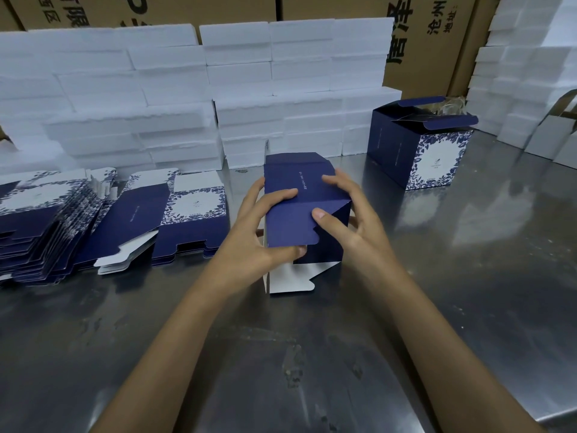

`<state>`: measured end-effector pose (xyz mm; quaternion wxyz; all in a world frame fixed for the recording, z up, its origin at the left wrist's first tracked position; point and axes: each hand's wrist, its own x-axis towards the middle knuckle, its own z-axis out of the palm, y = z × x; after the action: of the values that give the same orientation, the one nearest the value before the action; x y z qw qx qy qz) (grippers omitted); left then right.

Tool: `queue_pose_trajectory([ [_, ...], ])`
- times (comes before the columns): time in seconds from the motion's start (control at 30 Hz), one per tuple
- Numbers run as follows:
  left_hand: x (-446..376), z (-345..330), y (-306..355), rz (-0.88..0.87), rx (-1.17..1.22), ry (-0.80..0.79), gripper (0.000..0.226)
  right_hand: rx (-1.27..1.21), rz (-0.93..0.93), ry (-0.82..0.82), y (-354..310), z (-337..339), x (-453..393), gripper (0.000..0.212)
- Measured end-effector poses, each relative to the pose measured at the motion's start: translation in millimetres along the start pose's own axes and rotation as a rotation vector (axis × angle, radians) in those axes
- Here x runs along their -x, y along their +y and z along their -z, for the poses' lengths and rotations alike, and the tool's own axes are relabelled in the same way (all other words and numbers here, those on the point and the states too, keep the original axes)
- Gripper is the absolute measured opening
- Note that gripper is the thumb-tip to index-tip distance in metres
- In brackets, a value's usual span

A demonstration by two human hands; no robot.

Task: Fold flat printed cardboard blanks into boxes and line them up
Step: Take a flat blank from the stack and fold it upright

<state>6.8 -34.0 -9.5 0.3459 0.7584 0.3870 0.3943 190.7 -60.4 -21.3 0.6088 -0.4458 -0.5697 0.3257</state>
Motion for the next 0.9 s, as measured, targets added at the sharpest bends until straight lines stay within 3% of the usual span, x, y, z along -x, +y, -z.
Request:
queue_pose_trajectory([
  [0.13,0.4,0.0,0.6,-0.006,-0.003,-0.010,0.077,0.075,0.018,0.021,3.2,2.3,-2.4,0.033],
  [0.4,0.1,-9.8,-0.3,-0.061,0.077,0.290,0.025,0.026,0.050,0.023,5.3,0.0,-3.0,0.027],
  [0.6,-2.6,-12.9,-0.2,-0.063,0.157,0.295,0.021,-0.061,0.027,0.039,3.3,-5.0,-2.3,0.025],
  [0.77,-2.6,-20.7,-0.1,-0.052,0.195,0.342,0.020,0.163,0.145,0.102,-1.4,-11.0,-0.3,0.030],
  [0.9,-4.5,-24.0,0.9,-0.036,0.188,0.390,0.014,0.182,0.144,0.161,-0.7,-17.4,-1.1,0.022],
])
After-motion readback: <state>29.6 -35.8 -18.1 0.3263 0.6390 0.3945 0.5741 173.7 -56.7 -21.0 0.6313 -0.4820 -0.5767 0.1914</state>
